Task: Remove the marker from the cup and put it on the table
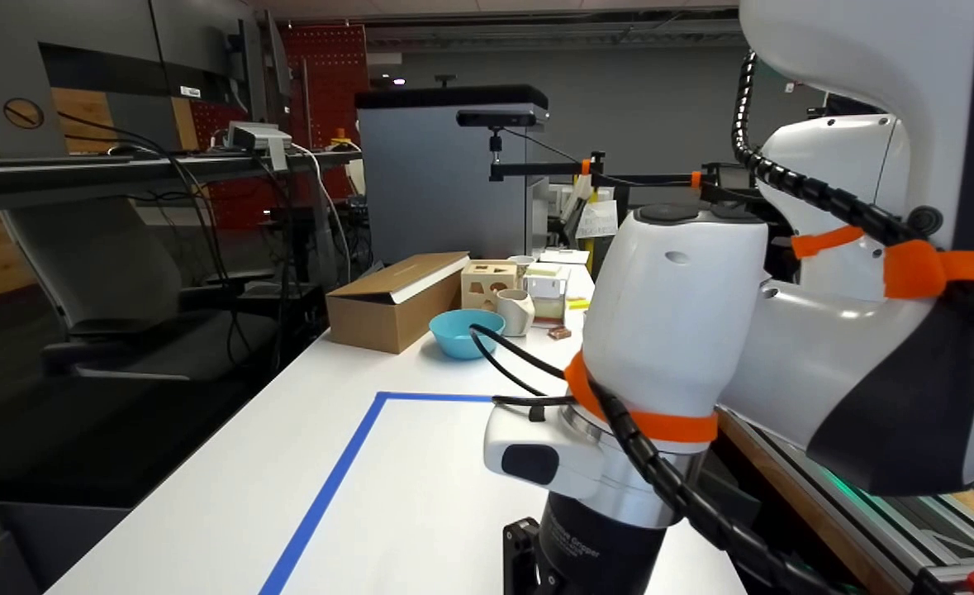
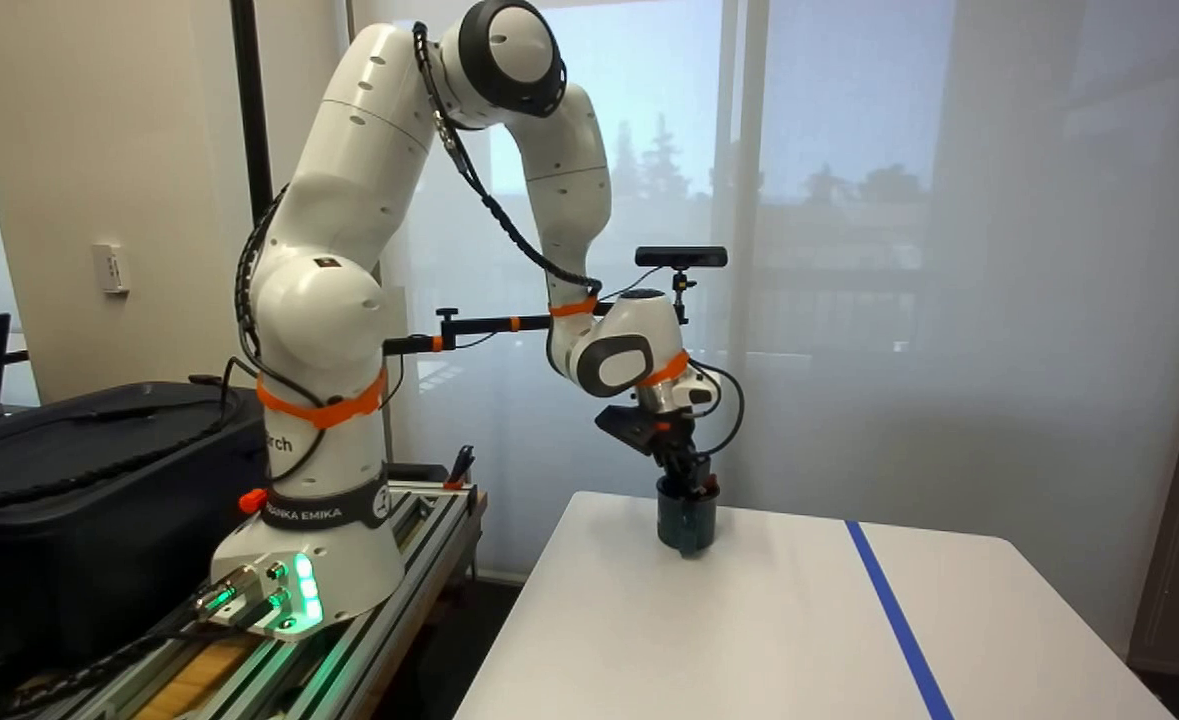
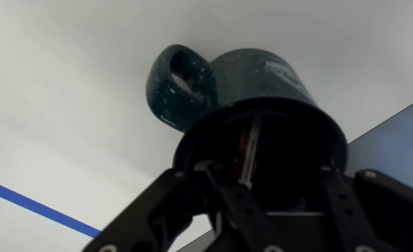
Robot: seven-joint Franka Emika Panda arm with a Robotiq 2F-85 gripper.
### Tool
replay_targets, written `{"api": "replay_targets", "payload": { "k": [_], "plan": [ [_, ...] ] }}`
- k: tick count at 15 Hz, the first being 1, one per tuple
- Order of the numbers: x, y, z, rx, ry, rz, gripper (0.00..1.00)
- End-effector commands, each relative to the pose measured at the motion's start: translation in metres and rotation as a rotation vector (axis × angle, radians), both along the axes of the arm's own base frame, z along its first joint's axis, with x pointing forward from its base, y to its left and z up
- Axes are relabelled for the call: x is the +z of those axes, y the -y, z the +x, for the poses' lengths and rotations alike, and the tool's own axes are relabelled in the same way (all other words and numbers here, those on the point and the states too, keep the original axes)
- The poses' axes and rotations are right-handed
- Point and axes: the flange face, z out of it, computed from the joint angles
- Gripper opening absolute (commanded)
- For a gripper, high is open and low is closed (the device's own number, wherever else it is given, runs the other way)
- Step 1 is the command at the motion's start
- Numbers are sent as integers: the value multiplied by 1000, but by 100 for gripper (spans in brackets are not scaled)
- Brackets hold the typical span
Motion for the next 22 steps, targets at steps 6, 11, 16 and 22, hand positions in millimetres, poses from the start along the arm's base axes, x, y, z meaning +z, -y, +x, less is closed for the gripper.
{"api": "replay_targets", "payload": {
  "k": [6,11,16,22],
  "plan": [
    [-9,-1,9,9,10,17,20],
    [-8,0,9,27,21,25,5],
    [6,2,6,36,18,29,5],
    [49,4,8,37,57,52,5]
  ]
}}
